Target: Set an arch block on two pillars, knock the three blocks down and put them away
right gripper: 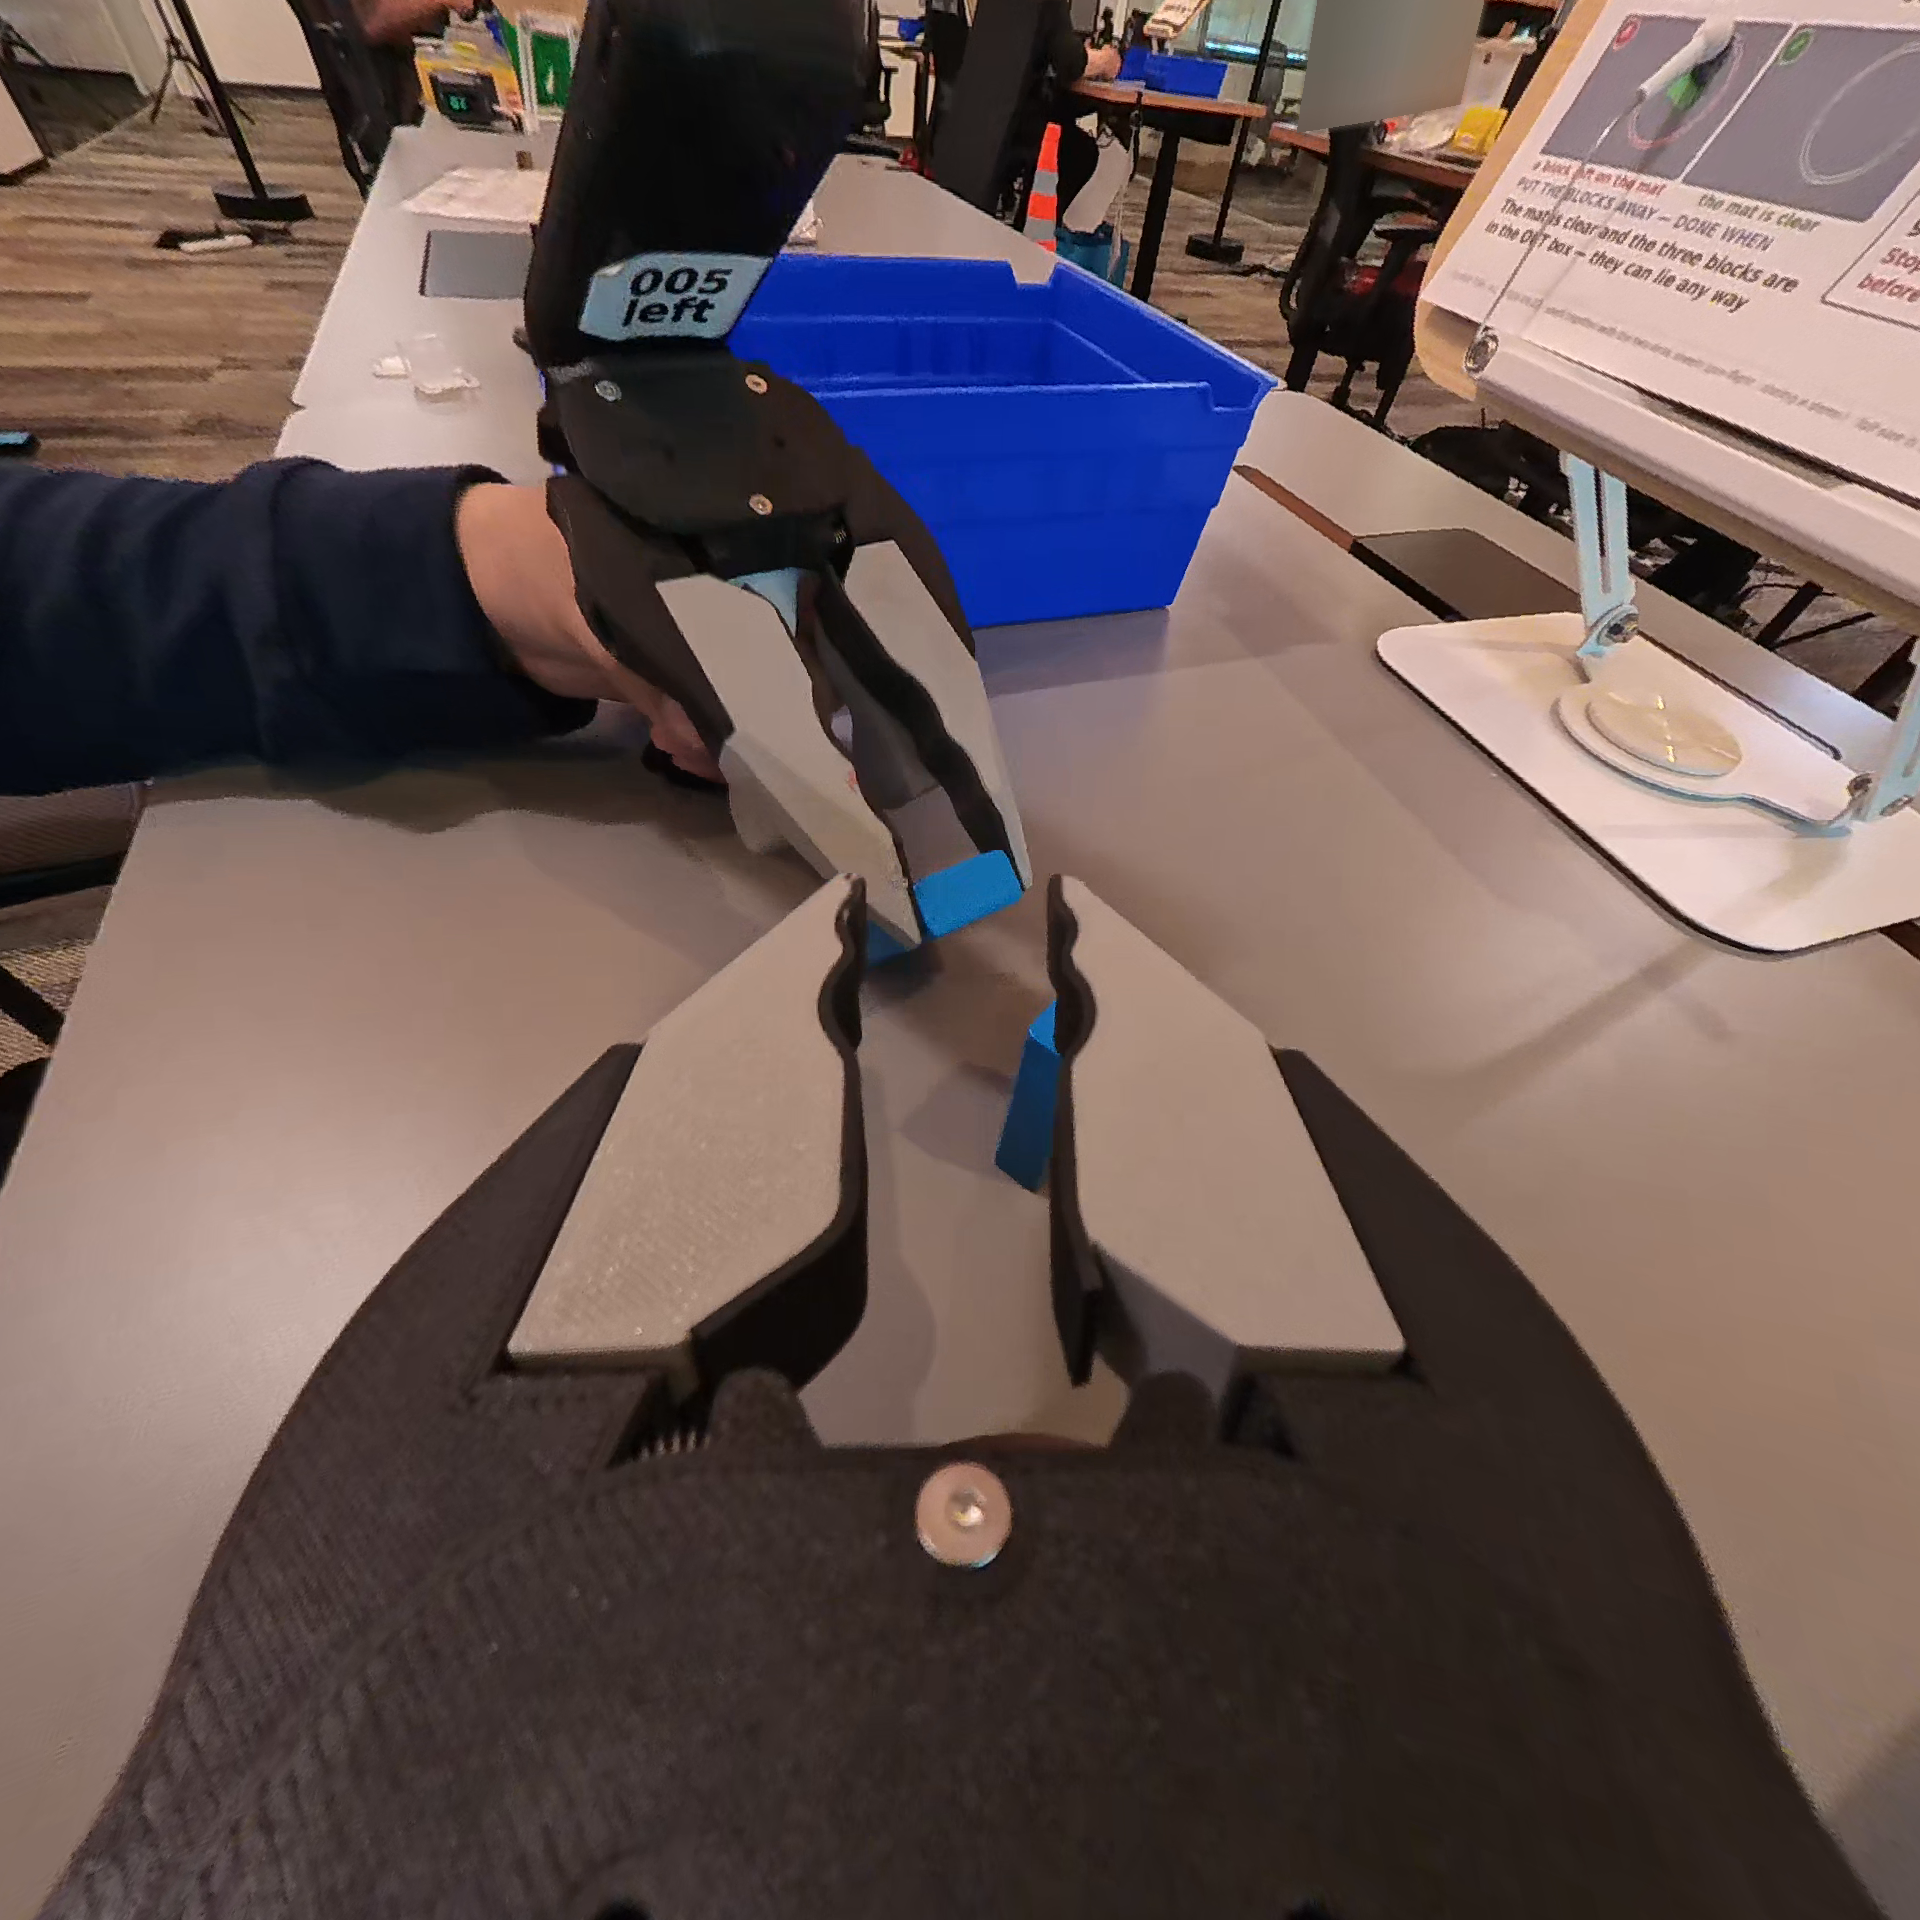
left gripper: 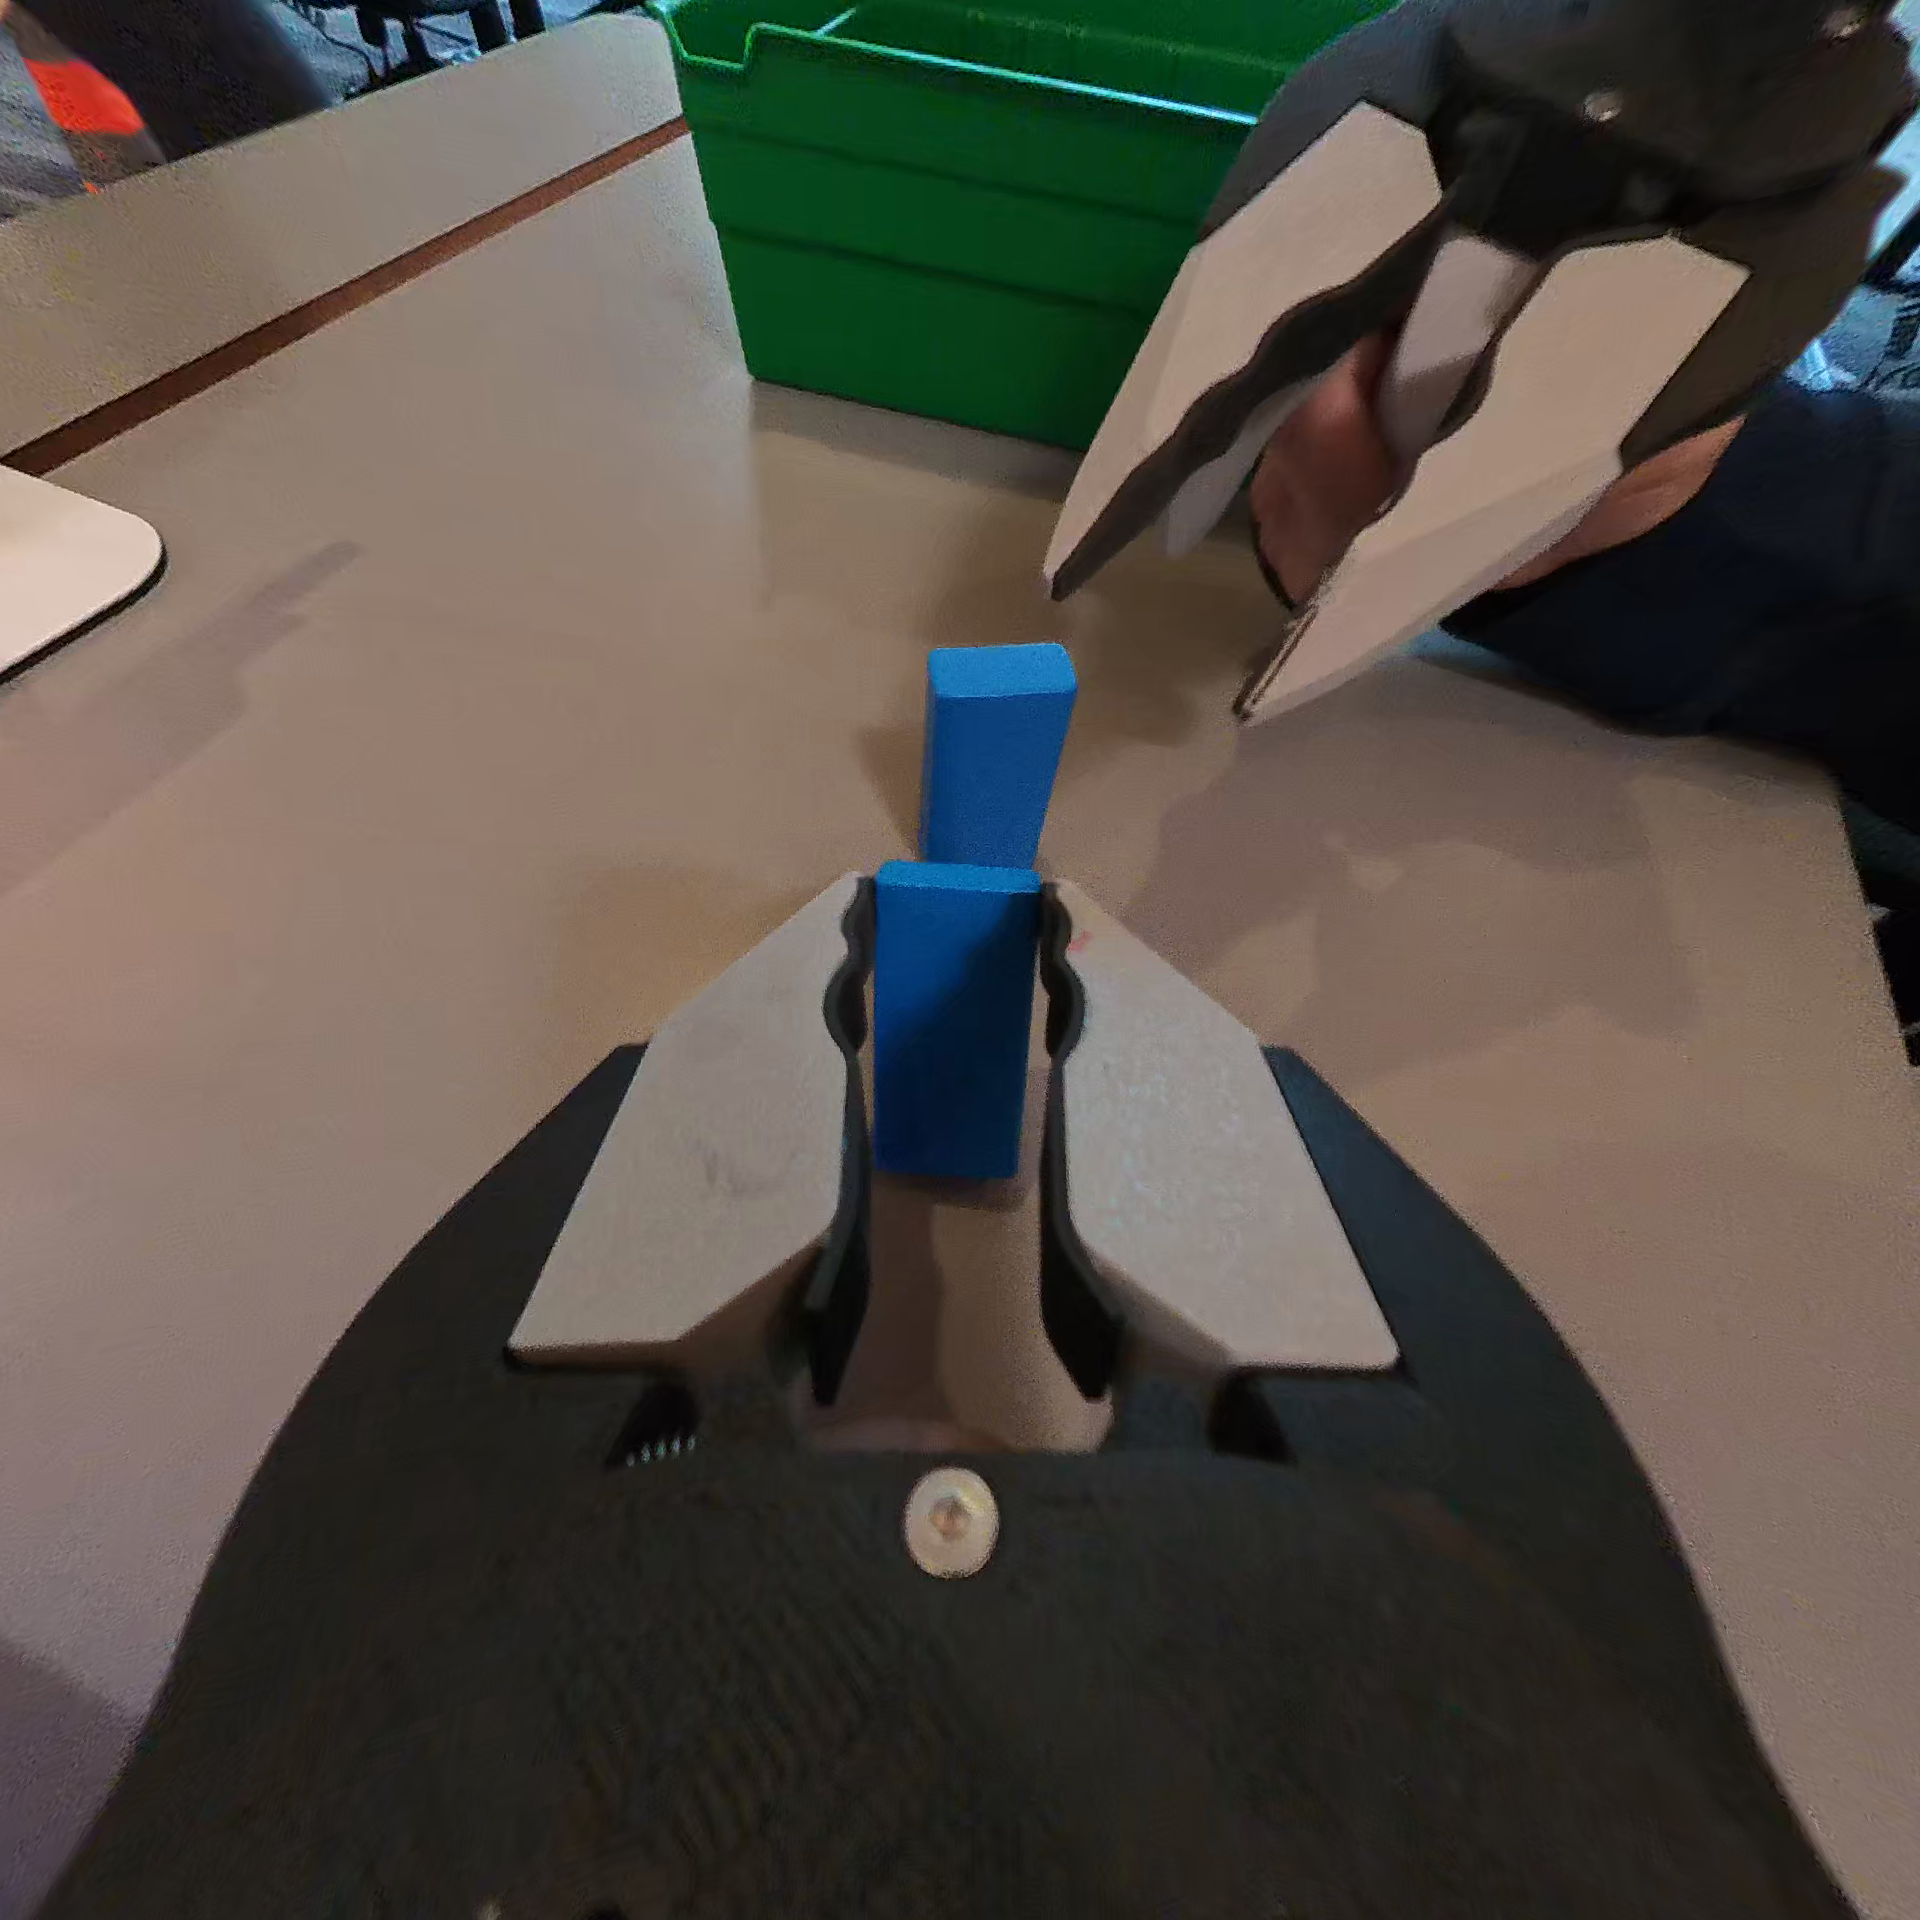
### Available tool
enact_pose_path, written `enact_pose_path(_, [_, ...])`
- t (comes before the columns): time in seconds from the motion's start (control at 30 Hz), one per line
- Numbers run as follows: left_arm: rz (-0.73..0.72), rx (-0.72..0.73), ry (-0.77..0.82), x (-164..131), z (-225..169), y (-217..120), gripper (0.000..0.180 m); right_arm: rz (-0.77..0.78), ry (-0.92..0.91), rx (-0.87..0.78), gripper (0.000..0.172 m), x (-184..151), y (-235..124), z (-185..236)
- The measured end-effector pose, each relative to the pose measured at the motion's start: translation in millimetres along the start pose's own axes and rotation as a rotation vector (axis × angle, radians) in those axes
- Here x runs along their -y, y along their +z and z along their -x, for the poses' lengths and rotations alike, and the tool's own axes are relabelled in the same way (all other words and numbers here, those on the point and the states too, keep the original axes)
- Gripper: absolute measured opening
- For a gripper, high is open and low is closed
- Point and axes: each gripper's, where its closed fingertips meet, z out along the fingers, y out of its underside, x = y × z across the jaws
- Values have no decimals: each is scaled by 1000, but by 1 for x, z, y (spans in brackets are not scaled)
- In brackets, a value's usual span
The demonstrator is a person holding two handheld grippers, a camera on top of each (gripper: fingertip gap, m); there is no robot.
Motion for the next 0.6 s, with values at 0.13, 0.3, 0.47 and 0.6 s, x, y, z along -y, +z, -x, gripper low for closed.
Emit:
enact_pose_path(0.13, [-31, -25, 62, 5, -7, 0, 29, -2, 3, -1, 32, 0, -1, -1])
enact_pose_path(0.3, [-82, -17, 48, 12, -3, -3, 29, 11, 9, 5, 32, -3, 1, 0])
enact_pose_path(0.47, [-59, -4, 11, 8, 3, -2, 29, 19, 3, 3, 32, -4, 1, 0])
enact_pose_path(0.6, [-38, 17, 19, 5, 4, -1, 29, 22, 3, -3, 32, -5, 1, -2])
